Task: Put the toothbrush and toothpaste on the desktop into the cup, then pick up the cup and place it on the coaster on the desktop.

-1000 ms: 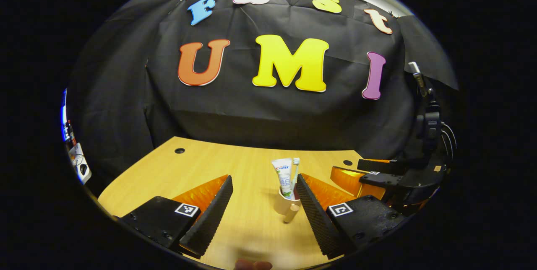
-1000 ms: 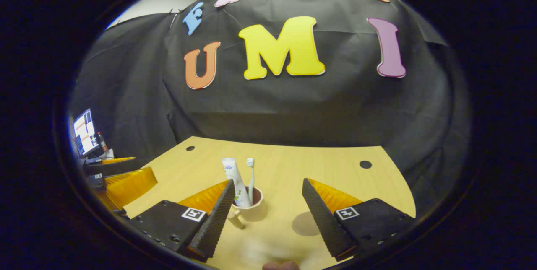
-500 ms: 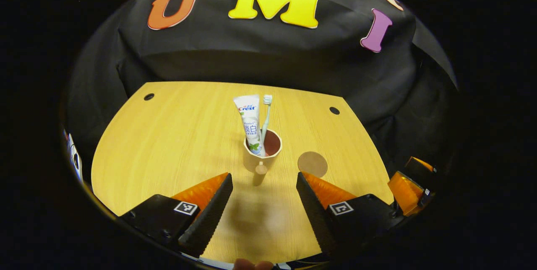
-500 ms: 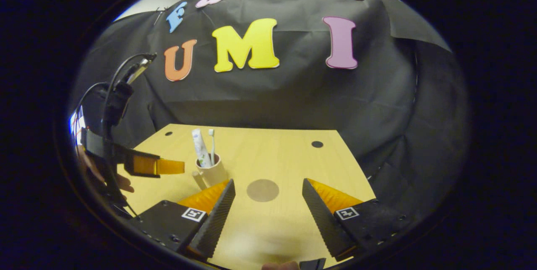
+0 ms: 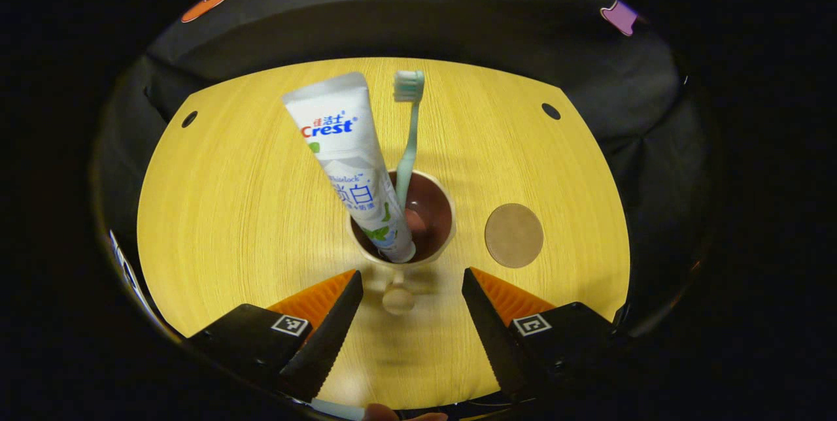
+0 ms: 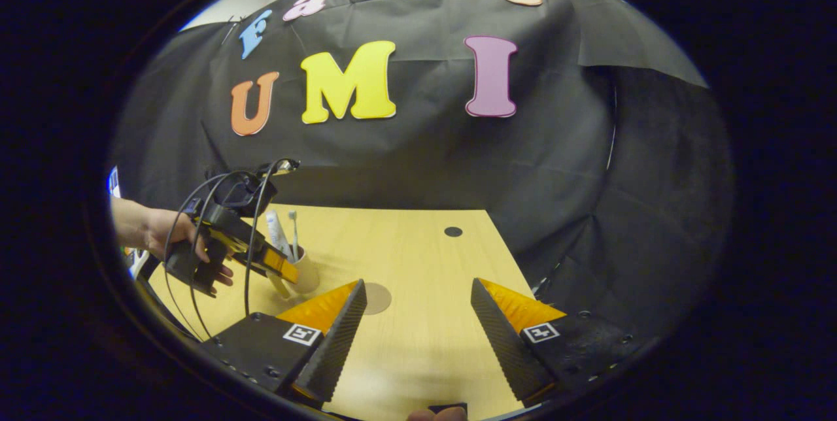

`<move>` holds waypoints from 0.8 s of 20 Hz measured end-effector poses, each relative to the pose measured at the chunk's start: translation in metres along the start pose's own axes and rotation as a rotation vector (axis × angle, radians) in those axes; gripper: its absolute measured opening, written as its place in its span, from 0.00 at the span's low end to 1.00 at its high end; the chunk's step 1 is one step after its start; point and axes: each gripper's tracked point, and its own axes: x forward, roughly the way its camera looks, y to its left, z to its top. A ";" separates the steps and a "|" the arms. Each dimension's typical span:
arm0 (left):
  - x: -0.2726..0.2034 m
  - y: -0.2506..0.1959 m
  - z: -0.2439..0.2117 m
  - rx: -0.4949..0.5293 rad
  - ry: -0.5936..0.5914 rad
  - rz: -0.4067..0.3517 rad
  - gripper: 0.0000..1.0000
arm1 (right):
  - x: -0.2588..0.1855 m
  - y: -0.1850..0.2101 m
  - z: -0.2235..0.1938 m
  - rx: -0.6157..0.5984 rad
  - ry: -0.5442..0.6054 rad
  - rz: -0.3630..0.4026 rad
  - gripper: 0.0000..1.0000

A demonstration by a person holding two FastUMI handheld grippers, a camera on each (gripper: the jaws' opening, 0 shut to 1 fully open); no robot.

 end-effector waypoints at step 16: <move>0.036 0.081 0.011 -0.003 0.176 0.050 0.29 | 0.010 -0.003 -0.008 0.040 0.065 -0.008 0.93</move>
